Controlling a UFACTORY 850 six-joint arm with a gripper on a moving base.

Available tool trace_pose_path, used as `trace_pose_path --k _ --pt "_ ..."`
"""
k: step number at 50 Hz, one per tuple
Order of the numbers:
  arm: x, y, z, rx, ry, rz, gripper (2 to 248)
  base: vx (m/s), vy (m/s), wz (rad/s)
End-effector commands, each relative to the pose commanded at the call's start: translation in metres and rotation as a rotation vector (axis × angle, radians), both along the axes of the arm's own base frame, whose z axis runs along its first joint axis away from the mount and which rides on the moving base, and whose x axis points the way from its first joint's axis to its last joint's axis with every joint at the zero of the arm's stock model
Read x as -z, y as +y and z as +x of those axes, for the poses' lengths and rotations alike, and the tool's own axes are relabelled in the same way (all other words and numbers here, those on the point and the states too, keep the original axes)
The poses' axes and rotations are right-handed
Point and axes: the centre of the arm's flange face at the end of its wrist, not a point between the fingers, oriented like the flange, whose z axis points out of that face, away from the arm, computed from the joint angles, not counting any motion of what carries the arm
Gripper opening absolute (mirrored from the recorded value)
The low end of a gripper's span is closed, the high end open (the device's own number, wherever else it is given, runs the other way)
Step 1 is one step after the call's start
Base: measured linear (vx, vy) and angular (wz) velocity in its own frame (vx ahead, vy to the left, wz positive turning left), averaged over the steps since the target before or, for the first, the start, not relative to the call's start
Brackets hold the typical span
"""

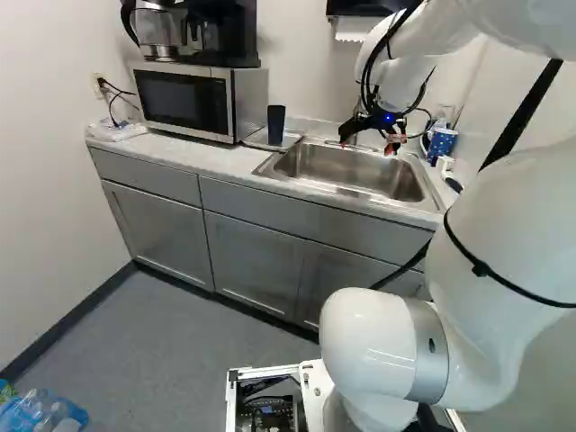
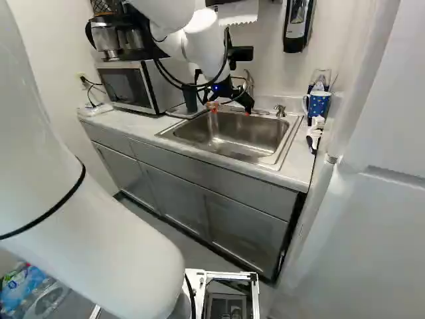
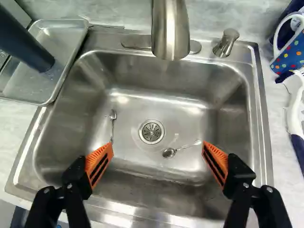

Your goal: Rinse the cup and place it in the tray

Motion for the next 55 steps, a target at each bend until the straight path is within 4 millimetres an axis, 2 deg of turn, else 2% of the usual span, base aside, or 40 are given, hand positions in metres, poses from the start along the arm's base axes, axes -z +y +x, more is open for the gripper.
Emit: trace_pose_path --k 42,55 --pt "0.0000 0.0000 0.0000 0.000 0.000 0.000 247 0.001 0.000 0.004" --pt "0.0000 0.0000 0.0000 0.000 0.000 0.000 247 -0.128 0.054 -0.007"
